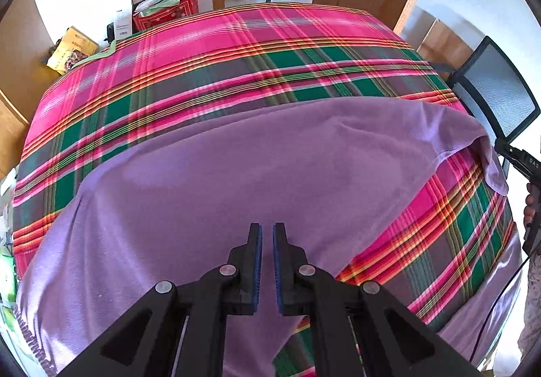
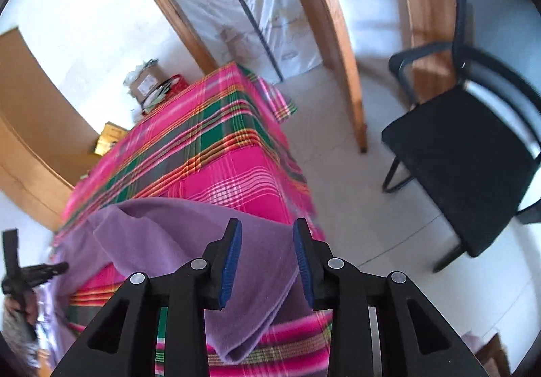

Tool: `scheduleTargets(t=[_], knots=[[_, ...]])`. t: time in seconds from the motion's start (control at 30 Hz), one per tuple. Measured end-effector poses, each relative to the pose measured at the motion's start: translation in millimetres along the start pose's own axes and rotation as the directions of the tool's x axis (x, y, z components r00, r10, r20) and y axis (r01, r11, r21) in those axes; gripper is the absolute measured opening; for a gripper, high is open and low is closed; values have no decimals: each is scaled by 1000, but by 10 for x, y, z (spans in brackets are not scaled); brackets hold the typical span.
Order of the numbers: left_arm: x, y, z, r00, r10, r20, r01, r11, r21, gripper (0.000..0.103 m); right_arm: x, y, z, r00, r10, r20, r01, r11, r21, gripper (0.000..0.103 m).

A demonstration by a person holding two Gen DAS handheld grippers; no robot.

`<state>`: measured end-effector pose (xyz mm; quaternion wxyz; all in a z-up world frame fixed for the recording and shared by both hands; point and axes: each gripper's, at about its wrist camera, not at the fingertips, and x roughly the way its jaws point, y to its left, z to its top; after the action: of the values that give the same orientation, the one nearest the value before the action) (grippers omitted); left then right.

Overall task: Fold clothes
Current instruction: 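Grasp the purple blanket corner with the right gripper and lift it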

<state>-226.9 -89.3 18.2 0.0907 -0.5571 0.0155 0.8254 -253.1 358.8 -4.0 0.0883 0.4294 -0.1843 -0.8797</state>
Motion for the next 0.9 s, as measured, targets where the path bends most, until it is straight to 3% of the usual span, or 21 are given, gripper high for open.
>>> scheduleTargets(t=[0.13, 0.37, 0.63, 0.73, 0.9], knots=[[47, -39, 43, 1000, -7, -3, 7, 1000, -15, 6, 72, -17, 14, 997, 67, -42, -67, 998, -7, 33], [38, -142, 67, 1000, -22, 19, 22, 1000, 4, 6, 85, -123, -48, 1000, 3, -18, -3, 1000, -6, 33], [145, -250, 131, 999, -40, 8, 40, 999, 20, 6, 129, -183, -107, 993, 111, -35, -109, 992, 57, 33], [179, -271, 149, 999, -48, 4, 47, 999, 22, 6, 115, -167, -132, 994, 107, -22, -106, 992, 63, 21], [189, -275, 158, 999, -54, 2, 54, 998, 21, 6, 96, -68, -114, 998, 69, -12, -69, 998, 15, 15]])
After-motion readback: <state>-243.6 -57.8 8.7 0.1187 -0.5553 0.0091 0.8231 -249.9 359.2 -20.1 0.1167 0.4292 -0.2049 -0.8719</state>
